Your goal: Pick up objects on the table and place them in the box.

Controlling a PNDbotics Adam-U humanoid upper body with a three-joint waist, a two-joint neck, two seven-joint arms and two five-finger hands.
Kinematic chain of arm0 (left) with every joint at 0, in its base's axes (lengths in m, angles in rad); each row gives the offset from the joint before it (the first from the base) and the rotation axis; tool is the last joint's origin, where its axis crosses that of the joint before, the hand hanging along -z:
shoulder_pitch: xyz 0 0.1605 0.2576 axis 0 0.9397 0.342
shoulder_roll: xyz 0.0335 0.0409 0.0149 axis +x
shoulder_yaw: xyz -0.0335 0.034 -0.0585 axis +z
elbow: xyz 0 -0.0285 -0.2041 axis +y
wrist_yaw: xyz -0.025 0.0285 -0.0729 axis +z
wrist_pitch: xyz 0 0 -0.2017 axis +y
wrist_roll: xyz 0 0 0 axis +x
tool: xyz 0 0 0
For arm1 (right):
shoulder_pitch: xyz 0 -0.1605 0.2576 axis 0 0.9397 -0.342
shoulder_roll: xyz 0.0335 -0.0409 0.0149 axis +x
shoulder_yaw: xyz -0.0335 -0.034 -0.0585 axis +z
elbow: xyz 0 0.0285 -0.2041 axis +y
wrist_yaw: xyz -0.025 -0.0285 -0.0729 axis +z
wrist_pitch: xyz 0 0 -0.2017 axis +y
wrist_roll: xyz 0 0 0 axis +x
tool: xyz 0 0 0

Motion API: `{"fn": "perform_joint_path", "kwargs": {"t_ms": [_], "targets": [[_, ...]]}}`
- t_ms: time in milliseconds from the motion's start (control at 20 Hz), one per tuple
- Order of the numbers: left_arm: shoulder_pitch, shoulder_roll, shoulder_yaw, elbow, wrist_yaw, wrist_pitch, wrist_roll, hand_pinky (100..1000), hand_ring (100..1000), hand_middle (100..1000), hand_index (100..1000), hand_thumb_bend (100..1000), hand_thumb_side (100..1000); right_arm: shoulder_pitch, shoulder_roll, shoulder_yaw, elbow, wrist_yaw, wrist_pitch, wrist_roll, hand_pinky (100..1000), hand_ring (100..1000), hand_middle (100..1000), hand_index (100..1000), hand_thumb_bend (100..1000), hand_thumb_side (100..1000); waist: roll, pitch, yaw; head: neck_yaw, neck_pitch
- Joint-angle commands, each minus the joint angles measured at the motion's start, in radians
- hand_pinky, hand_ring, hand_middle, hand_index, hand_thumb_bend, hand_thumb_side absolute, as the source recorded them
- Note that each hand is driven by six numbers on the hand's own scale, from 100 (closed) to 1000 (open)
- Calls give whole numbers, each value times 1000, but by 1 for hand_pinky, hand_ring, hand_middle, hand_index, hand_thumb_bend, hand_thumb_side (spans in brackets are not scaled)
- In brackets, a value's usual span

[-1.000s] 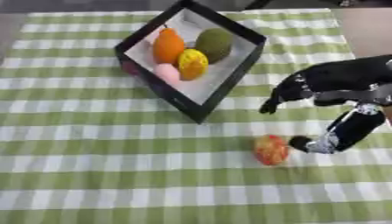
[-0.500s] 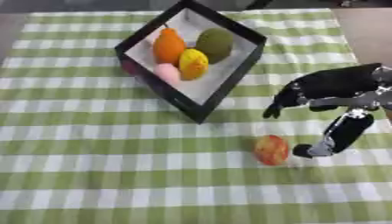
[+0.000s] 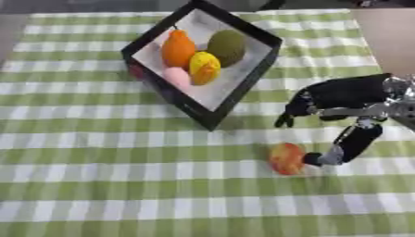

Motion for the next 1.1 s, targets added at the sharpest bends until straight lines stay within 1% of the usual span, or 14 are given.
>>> {"fn": "perform_joint_path", "kwargs": {"t_ms": [50, 400, 450, 600, 750, 900, 1000, 1050, 1100], "targets": [[-6, 16, 3, -11, 4, 0, 3, 781, 681, 631, 771, 289, 422, 0, -11, -9, 0, 18, -6, -15, 889, 777, 655, 860, 320, 389, 9, -24, 1, -3, 5], [-9, 14, 0, -13, 3, 0, 2, 780, 682, 632, 771, 287, 422, 26, -19, -16, -12, 47, -15, -47, 891, 778, 638, 855, 345, 416, 8, -26, 1, -6, 5], [-9, 13, 0, -13, 3, 0, 2, 780, 682, 632, 771, 287, 422, 28, -18, -16, -12, 53, -16, -52, 893, 779, 633, 846, 361, 414, 8, -26, 1, -7, 5], [-9, 13, -1, -13, 3, 1, 2, 780, 682, 632, 770, 286, 421, 41, -11, -14, -12, 73, -18, -70, 898, 781, 626, 830, 330, 403, 9, -26, 2, -11, 5], [-10, 12, -2, -14, 4, 2, 3, 780, 682, 633, 770, 286, 421, 70, 0, -16, -5, 82, -14, -86, 901, 785, 628, 833, 269, 384, 9, -25, 5, -12, 5], [-11, 12, -1, -15, 4, 3, 5, 780, 682, 633, 770, 285, 421, 103, 7, -27, 2, 91, -9, -97, 901, 785, 627, 836, 248, 380, 9, -24, 6, -15, 5], [-11, 10, -2, -15, 5, 3, 5, 780, 682, 633, 770, 284, 422, 118, 12, -32, 10, 96, -9, -100, 901, 785, 622, 841, 243, 395, 8, -23, 5, -16, 5], [-11, 9, -2, -16, 5, 3, 5, 780, 682, 633, 770, 284, 423, 124, 16, -34, 16, 99, -10, -101, 900, 785, 611, 845, 245, 426, 8, -23, 5, -17, 5], [-11, 9, -2, -16, 5, 3, 5, 780, 682, 633, 770, 284, 423, 128, 20, -35, 24, 102, -11, -102, 900, 784, 607, 846, 244, 436, 8, -23, 5, -17, 5]]}}
